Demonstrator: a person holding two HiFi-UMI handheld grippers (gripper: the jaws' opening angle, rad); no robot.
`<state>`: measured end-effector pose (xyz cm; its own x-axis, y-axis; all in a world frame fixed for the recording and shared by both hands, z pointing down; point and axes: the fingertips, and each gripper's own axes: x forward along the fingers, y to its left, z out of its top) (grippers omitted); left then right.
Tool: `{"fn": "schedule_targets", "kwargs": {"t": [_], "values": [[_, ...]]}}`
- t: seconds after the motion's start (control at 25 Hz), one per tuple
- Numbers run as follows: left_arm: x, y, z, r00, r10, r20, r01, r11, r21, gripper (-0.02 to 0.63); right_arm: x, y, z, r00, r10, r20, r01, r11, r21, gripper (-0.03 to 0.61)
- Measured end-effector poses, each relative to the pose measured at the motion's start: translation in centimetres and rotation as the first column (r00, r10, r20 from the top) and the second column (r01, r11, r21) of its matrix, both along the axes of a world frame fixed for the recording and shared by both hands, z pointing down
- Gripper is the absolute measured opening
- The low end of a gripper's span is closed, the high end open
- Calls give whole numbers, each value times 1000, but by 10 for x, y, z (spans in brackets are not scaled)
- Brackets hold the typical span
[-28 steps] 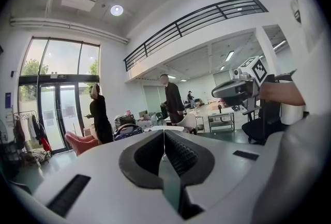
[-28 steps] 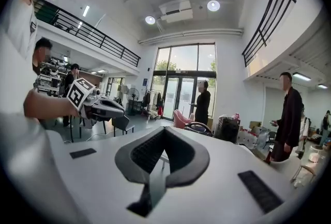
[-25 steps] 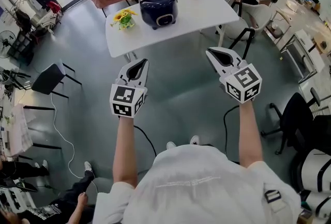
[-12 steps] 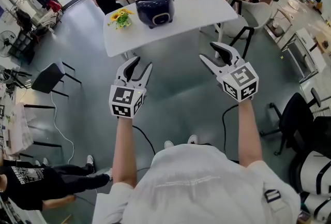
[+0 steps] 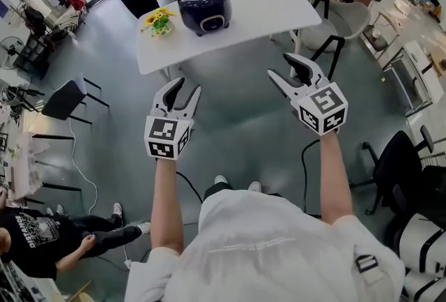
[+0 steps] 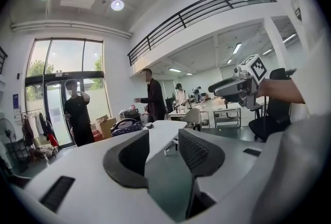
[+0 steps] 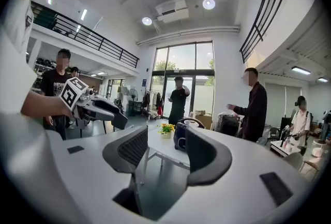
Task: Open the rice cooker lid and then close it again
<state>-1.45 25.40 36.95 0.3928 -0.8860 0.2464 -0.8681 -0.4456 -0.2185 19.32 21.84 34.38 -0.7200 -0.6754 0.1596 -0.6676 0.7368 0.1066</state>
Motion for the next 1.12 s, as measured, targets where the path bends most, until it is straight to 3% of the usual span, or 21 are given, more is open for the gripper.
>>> {"fn": "schedule_targets", "kwargs": {"t": [0.52, 1.12], "values": [[-21, -72, 17, 999, -48, -18, 47, 998, -34, 192, -14, -73, 21, 999, -5, -42, 4, 999, -40, 207], [-111, -271, 33, 997, -47, -61, 43, 997, -61, 161, -97, -263, 24, 991, 60, -116, -67, 996, -61, 178]]}}
